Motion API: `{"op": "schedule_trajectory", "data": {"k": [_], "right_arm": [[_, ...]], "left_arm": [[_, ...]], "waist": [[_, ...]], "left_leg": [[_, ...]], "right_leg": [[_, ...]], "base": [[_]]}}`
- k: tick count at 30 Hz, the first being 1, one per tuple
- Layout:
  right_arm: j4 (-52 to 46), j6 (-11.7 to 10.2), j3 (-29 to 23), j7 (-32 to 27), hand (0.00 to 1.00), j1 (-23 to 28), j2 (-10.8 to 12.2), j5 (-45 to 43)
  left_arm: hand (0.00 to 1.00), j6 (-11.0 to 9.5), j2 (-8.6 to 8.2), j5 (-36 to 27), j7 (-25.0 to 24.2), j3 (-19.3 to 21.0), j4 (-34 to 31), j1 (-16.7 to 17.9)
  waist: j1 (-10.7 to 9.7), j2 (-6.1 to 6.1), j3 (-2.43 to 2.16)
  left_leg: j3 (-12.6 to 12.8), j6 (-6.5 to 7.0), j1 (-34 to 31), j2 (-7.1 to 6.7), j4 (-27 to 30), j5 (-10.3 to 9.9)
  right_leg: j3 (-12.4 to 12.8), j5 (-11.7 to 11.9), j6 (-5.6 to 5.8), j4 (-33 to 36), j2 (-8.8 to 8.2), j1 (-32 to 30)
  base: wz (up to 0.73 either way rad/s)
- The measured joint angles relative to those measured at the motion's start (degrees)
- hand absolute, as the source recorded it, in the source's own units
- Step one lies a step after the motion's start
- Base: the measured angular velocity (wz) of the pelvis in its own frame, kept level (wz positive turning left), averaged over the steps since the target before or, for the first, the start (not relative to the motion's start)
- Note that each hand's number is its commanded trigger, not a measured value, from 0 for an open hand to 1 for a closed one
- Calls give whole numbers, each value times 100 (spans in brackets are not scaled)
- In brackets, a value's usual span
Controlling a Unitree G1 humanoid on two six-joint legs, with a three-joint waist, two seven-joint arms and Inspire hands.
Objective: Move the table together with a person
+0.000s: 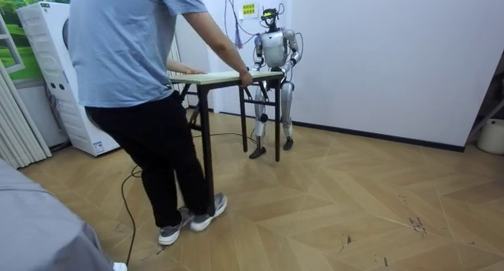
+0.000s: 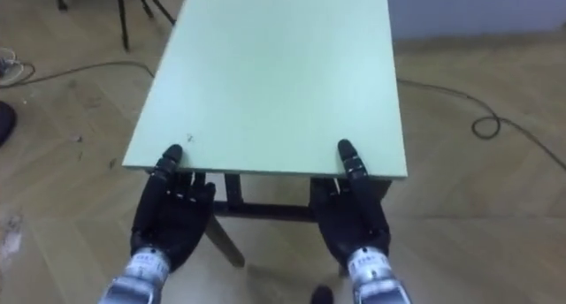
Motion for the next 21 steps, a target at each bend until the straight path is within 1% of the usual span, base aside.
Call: {"op": "schedule_trajectory", "data": {"k": [1,2,3,4,5,6,7,8,9,10,11,12,13,14,15,16,17,18,19,20,21], "right_arm": [[0,24,-25,0,100,39,12,-26],[-4,18,-40,7,100,140,1,-36],[-25,-41,-66,92,100,286,15,-34],[-46,-98,-70,143,100,361,24,-22],[-116,-203,-63,194,100,488,25,0],[-146,-246,-42,196,100,495,69,10],[-145,-233,-28,189,100,463,34,33],[-138,-200,-19,170,100,354,-61,49],[-100,-166,14,103,100,115,-58,33],[-103,-178,38,64,100,75,-10,26],[-115,-227,42,62,100,134,30,17],[-124,-235,39,58,100,170,97,21],[-124,-236,38,58,100,181,137,18],[-128,-229,43,58,100,181,159,-11],[-161,-230,34,60,100,161,178,-41],[-173,-230,27,65,100,135,175,-40],[-173,-230,10,65,100,59,176,-34],[-173,-222,-20,66,100,0,178,-36],[-173,-216,-37,69,100,-22,177,-41],[-175,-189,-71,102,100,-70,197,-57],[-175,-159,-106,149,100,-122,242,-59]], "left_arm": [[100,14,-8,1,-2,0,30,7],[100,119,-1,5,2,-3,67,15],[100,233,9,13,7,-30,67,13],[100,249,17,33,7,-65,63,13],[100,316,40,51,4,-87,52,14],[100,364,98,52,1,-70,47,-11],[100,377,113,51,2,-63,49,-18],[100,392,101,52,-12,-62,33,27],[100,390,111,45,-92,41,-70,110],[100,391,137,41,-124,77,-82,92],[100,397,99,96,-109,112,-71,40],[100,412,97,188,-103,168,-71,21],[100,418,113,222,-104,189,-83,22],[100,449,140,225,-104,227,-108,22],[100,474,138,223,-107,269,-150,17],[100,476,124,227,-112,282,-159,-7],[100,480,108,231,-112,290,-159,-69],[100,496,113,248,-112,292,-174,-117],[100,496,117,278,-112,300,-188,-132],[100,497,126,341,-111,329,-271,-139],[100,500,134,403,-111,359,-359,-139]], "waist": [[-34,-11,-5],[-140,-22,-8],[-203,-24,-10],[-210,-37,-16],[-191,-94,-29],[-147,-215,-18],[-95,-262,1],[61,-72,-151],[281,115,-257],[218,44,-223],[93,-161,-204],[100,-362,-178],[144,-423,-180],[223,-472,-165],[261,-512,-129],[294,-539,-107],[369,-529,-75],[366,-507,-55],[362,-522,-45],[370,-583,-9],[380,-621,15]], "left_leg": [[54,35,-37,20,16,35],[263,55,-50,163,-6,123],[534,-44,-49,382,-105,251],[691,-84,-44,481,-162,318],[993,-240,-47,617,-226,440],[1052,-309,-108,499,-48,454],[904,-290,-206,389,-10,449],[574,-123,-532,98,-59,524],[410,84,-818,62,-152,664],[420,118,-837,24,-178,733],[466,182,-761,-139,-300,863],[670,215,-714,-206,-367,923],[739,218,-719,-209,-347,930],[800,197,-800,-198,-288,945],[827,185,-935,-199,-199,975],[863,174,-1013,-198,-152,998],[878,144,-1192,-161,-64,1083],[870,127,-1357,-100,-65,1182],[862,117,-1432,-87,-83,1243],[865,97,-1557,-64,-136,1345],[882,81,-1731,0,-128,1426]], "right_leg": [[94,-133,-127,531,-62,-110],[446,-826,-454,1668,-145,-187],[692,-1599,-395,2688,-260,-91],[795,-1900,-295,3061,-326,27],[938,-2354,-167,3517,-521,343],[1109,-2534,-8,3408,-580,475],[1103,-2553,9,3303,-492,441],[1135,-2507,262,2667,-294,387],[1356,-2437,228,2290,-122,401],[1225,-2550,106,2691,-289,450],[968,-2808,149,3297,-740,748],[895,-2830,170,3790,-1007,1032],[903,-2759,166,3948,-1068,1177],[921,-2603,123,3921,-1131,1604],[928,-2477,121,3616,-1109,2008],[939,-2553,174,3392,-1092,2159],[915,-2829,287,2934,-1027,2242],[893,-2962,299,2606,-936,2271],[904,-3023,306,2455,-900,2272],[905,-3154,302,2165,-857,2275],[884,-3262,300,1896,-801,2249]], "base": [[39],[71],[79],[68],[34],[9],[-60],[-121],[-111],[-23],[46],[41],[-15],[-27],[-28],[-22],[-12],[-6],[3],[-5],[-7]]}}
